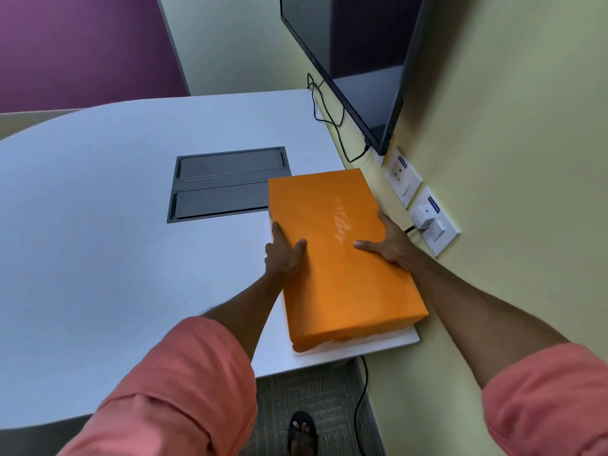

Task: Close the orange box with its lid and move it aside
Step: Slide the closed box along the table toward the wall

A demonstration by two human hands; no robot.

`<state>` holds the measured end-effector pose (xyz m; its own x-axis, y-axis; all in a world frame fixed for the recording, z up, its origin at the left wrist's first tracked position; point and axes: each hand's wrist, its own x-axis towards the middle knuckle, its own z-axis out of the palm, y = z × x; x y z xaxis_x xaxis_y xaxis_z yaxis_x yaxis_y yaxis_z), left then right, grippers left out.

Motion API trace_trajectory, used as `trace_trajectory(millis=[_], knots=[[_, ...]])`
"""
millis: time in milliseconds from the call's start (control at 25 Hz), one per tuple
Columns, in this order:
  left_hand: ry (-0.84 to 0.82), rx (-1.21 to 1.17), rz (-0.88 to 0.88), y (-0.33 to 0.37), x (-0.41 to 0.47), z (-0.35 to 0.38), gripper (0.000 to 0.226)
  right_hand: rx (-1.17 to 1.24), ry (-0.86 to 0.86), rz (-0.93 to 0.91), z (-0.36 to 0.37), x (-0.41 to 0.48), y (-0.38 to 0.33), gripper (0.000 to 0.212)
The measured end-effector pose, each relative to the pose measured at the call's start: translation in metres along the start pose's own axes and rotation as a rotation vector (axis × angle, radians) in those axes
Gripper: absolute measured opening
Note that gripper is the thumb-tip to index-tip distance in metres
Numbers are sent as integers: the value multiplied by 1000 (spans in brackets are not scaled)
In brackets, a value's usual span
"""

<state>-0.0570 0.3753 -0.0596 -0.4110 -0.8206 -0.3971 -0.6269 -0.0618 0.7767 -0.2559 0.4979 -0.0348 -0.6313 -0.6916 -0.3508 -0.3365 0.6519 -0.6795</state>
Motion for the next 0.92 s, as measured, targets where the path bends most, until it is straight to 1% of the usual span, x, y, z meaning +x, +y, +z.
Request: trace_trajectory(millis=[400, 520, 600, 680, 720, 840, 920], knots=[[-2, 51, -12, 4, -3, 17, 85, -14, -8, -3, -8, 6, 15, 111], [-69, 75, -21, 5, 1, 9, 88, -106, 24, -25, -7, 5, 9, 110], [-97, 106, -24, 7, 6, 2, 89, -197, 45, -76, -5, 3, 2, 101], [-72, 194, 8, 11, 9, -7, 86, -307, 94, -135, -1, 1, -10, 91], [-38, 277, 47, 12, 12, -15, 85, -353, 123, -165, 2, 1, -19, 88], [70, 570, 222, 14, 15, -49, 79, -476, 171, -264, 20, 0, -53, 85], [143, 678, 311, 12, 18, -76, 75, -536, 198, -319, 36, 3, -78, 80]])
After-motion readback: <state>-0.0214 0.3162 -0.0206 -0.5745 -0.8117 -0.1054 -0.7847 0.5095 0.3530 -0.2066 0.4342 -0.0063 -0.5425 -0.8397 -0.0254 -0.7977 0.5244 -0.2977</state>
